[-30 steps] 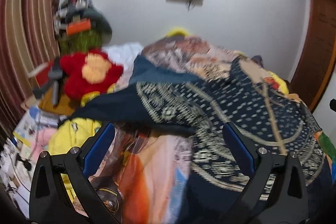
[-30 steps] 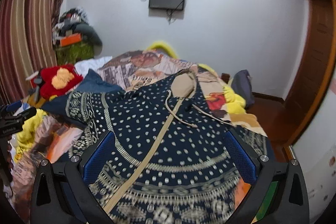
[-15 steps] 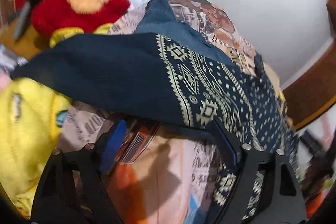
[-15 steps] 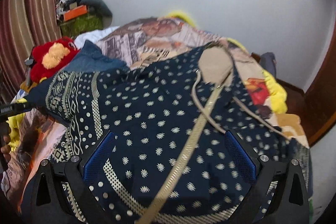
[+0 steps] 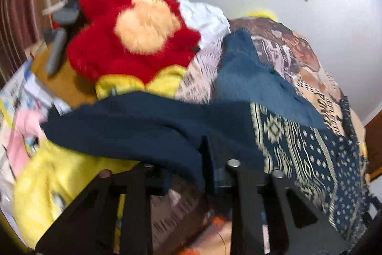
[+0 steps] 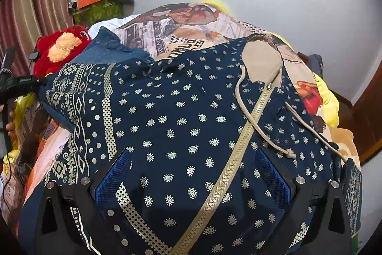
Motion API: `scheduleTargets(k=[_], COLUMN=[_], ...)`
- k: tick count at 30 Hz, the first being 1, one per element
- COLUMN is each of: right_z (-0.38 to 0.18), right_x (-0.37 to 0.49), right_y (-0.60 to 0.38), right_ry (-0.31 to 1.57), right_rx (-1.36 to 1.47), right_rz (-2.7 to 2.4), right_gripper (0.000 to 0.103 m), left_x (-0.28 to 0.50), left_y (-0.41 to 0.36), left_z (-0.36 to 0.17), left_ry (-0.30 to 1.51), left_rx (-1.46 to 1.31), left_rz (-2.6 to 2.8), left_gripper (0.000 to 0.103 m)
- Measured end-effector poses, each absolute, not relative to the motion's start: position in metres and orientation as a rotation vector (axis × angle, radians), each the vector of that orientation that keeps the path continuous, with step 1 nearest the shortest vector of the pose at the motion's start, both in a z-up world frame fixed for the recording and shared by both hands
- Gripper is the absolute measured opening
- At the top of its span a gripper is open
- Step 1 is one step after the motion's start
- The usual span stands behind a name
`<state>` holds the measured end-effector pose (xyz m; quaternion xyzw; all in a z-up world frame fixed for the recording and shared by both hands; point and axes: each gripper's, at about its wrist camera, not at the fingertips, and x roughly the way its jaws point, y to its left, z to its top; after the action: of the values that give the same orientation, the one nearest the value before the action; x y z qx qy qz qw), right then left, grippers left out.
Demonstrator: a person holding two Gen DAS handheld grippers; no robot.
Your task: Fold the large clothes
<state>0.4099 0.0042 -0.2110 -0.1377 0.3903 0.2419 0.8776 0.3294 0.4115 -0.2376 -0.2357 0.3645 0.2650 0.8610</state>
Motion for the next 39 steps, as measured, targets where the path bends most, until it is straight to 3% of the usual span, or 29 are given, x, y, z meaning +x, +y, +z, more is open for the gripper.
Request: scheduleTargets(k=[4,10,15,19,29,32,34,35,39], right_z=[-0.203,-0.185,-0.170,-0.162,-0.163,-0.169,-0.173,-0.175,-0.183], right_x=[0.407,0.402,0.402,0.400,0.393,0.390,0.388,0.387,0.384], right_y=[-0.004,-0.028,-0.055,-0.082,-0.153,-0.164,-0.168,-0.169,-0.167], right_ry=[0.807,0.779,0.764,0.757,0.803,0.824,0.843,0.849,0.867], right_rx=[-0.279,-0.263,-0.231,-0.208,-0.134,-0.135,-0.136,-0.138,-0.161], right_rz=[0.503,0.482,0.458,0.435,0.374,0.358,0.360,0.362,0.363], right_gripper=[0.103,0.103,0.103,0.103,0.103,0.103,0.103,0.103,0.103], left_x=[0.343,0.363,0.395,0.421,0.418,0.401,0.393,0.387,0.371], left_y=[0.391,0.312,0.230,0.165,0.055,0.055,0.060,0.065,0.089], left_z=[-0.205,-0.131,-0.098,-0.116,-0.242,-0.246,-0.244,-0.241,-0.216], left_ry=[0.733,0.564,0.539,0.640,1.026,1.025,1.048,1.056,1.018], left_rx=[-0.290,-0.065,-0.023,-0.039,0.083,0.068,0.016,-0.010,-0.031], left_rz=[0.615,0.467,0.241,0.031,-0.151,-0.138,-0.161,-0.165,-0.130], left_gripper=[0.005,0.003,0.003,0.003,0.003,0.016,0.052,0.059,0.059])
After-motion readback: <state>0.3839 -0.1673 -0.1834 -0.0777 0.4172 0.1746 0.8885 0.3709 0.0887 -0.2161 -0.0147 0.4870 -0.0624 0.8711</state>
